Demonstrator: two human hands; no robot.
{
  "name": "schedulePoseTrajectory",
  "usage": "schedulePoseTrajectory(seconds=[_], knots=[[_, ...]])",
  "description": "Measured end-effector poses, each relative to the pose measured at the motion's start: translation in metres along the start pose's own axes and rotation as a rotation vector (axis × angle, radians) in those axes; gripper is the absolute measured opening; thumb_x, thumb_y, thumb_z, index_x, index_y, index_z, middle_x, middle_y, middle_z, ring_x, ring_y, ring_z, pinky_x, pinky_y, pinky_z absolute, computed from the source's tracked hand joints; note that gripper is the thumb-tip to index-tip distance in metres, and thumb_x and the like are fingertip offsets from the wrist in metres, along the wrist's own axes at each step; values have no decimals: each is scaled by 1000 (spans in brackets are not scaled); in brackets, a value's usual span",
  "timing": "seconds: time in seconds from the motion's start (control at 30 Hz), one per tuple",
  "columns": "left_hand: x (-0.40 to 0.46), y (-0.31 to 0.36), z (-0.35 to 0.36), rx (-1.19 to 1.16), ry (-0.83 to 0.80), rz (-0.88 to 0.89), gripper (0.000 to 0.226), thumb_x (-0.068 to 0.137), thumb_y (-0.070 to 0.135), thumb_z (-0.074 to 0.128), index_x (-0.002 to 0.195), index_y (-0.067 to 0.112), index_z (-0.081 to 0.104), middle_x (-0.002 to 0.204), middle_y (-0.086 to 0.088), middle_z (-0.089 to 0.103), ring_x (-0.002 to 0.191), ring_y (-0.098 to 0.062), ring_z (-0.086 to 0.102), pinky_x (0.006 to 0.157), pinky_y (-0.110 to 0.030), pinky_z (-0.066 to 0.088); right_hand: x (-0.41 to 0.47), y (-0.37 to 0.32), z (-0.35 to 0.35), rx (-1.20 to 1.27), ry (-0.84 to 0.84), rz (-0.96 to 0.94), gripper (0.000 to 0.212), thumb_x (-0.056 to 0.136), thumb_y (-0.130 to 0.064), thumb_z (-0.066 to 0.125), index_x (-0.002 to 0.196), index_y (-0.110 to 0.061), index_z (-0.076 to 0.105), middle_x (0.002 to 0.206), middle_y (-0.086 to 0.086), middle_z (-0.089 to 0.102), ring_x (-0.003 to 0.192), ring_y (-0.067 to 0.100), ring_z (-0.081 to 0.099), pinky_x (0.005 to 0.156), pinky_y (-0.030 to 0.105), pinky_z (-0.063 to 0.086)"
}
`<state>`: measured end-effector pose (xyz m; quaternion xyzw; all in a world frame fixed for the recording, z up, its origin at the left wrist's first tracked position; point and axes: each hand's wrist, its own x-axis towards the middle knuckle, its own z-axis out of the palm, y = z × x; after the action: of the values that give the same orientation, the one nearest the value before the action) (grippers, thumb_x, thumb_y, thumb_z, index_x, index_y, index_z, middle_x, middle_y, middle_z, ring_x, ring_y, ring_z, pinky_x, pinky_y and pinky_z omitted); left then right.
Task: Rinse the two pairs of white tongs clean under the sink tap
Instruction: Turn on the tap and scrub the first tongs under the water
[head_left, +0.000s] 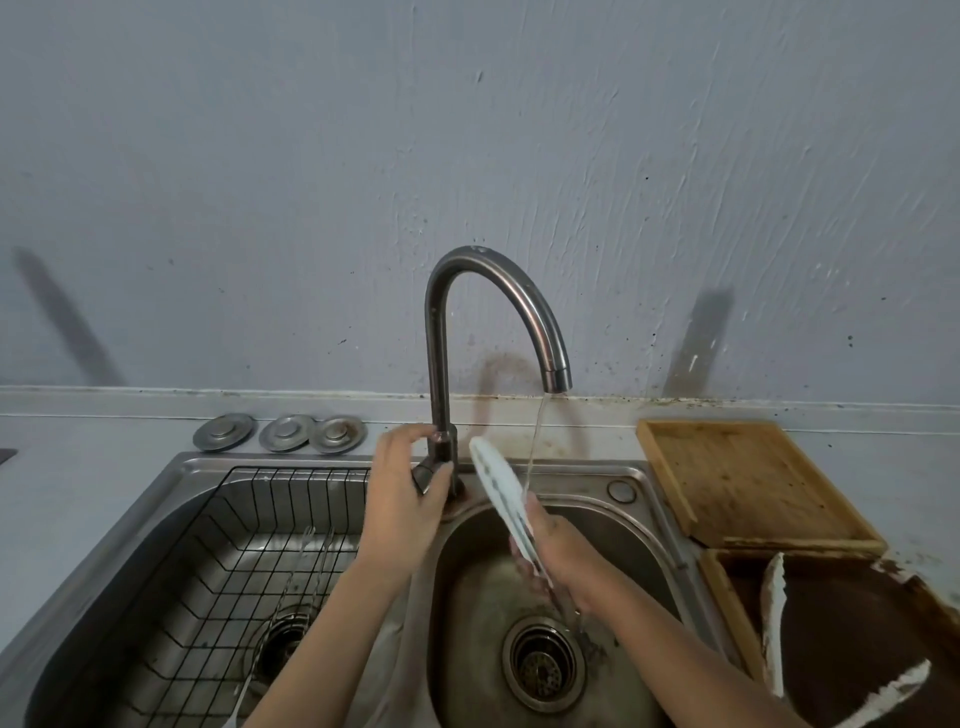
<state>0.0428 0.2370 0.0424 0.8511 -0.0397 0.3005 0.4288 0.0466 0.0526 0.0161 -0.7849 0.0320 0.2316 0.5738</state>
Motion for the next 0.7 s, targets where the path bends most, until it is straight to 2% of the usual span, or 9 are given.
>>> schedulePoseTrajectory(seconds=[0.07,0.13,0.2,0.3,0.37,0.43,0.57,0.7], knots=[[3,-8,6,20,68,-153,52,83,14,66,129,15,42,125,3,45,116,0,41,103,-17,30,2,-4,2,348,-83,84,65,91,-63,22,64,-14,55,47,-1,48,37,13,39,39,23,35],[4,-16,16,10,-34,-316,61,86,13,63,137,3,31,137,-9,40,128,-17,38,106,-24,27,5,-12,4,531,-139,70,64,91,-63,24,60,-15,54,46,1,45,36,14,37,38,23,33],[5,-22,26,-3,-116,-402,52,91,11,54,135,-1,31,134,-16,43,119,-20,44,100,-23,33,6,-20,6,638,-170,45,62,92,-60,26,57,-15,52,44,2,42,35,14,36,36,22,33],[14,-27,34,12,-76,-462,31,91,0,44,122,0,39,104,-10,54,89,-18,52,76,-26,42,6,-28,5,695,-172,36,61,92,-59,25,55,-16,49,43,0,41,34,13,36,36,21,33],[17,-30,39,8,-42,-487,36,85,-10,39,120,0,36,92,-5,52,83,-20,52,70,-27,38,7,-30,3,724,-168,31,63,91,-61,23,56,-16,49,42,0,41,34,13,36,36,21,34],[16,-34,43,-6,-24,-490,37,83,-12,37,117,1,33,94,-8,52,85,-22,53,72,-30,39,7,-30,2,743,-181,21,64,91,-62,23,55,-16,49,43,0,42,34,13,37,36,22,34],[10,-39,52,-48,29,-558,24,84,-11,38,95,10,33,96,-11,48,87,-27,49,71,-31,35,8,-29,1,738,-199,1,64,92,-61,22,56,-16,50,43,0,42,35,13,37,36,22,35],[20,-39,50,104,-45,-586,19,84,-3,42,98,8,36,105,-15,49,89,-30,50,73,-46,46,2,-29,-2,645,-126,4,63,92,-61,21,62,-15,50,45,1,43,37,13,37,37,23,36]])
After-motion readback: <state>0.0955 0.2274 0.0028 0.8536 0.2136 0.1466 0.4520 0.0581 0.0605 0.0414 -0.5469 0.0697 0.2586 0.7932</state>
